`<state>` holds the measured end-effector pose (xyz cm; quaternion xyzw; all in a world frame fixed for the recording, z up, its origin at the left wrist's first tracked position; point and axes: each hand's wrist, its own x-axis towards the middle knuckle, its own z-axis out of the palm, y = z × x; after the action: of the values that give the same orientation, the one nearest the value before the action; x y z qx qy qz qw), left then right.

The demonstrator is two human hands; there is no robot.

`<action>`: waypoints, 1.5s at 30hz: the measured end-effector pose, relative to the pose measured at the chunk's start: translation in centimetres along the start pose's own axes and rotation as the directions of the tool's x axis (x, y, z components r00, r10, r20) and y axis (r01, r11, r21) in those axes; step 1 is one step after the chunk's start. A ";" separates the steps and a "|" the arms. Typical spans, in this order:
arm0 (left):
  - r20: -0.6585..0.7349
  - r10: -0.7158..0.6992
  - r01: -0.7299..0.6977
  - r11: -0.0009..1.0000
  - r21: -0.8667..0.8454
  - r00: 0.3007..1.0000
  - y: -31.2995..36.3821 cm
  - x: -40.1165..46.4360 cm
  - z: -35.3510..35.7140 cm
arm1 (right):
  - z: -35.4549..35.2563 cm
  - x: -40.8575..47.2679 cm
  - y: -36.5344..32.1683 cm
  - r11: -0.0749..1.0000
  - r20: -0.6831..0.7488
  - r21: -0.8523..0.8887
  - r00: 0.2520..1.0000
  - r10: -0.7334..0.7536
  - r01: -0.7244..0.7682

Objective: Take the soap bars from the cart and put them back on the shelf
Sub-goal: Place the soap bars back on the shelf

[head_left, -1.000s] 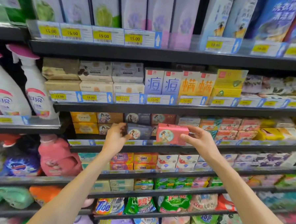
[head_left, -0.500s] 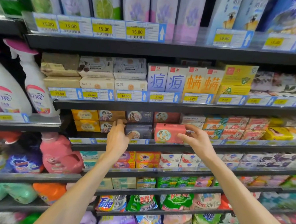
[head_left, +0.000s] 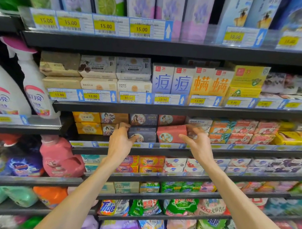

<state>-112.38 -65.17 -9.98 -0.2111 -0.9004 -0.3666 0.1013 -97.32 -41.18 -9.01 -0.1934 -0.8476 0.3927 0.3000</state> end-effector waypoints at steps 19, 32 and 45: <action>0.038 -0.037 0.038 0.999 -0.009 0.999 0.4 0.0 -0.5 | 2.5 -0.6 1.1 0.925 -0.080 -0.372 0.990 -0.116 0.078; 0.015 -0.038 0.038 0.999 0.016 0.999 1.1 -0.1 -0.3 | 3.0 -0.3 0.5 0.915 -0.131 -0.403 0.987 -0.096 0.035; -0.007 -0.038 0.038 0.999 0.031 0.999 1.3 -0.2 -0.2 | 4.2 -0.6 -0.4 0.846 -0.090 -0.525 0.982 -0.167 0.096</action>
<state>-111.57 -64.53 -9.15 -0.1913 -0.9095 -0.3552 0.1004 -99.69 -44.10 -11.10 -0.2338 -0.9114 0.1149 0.3186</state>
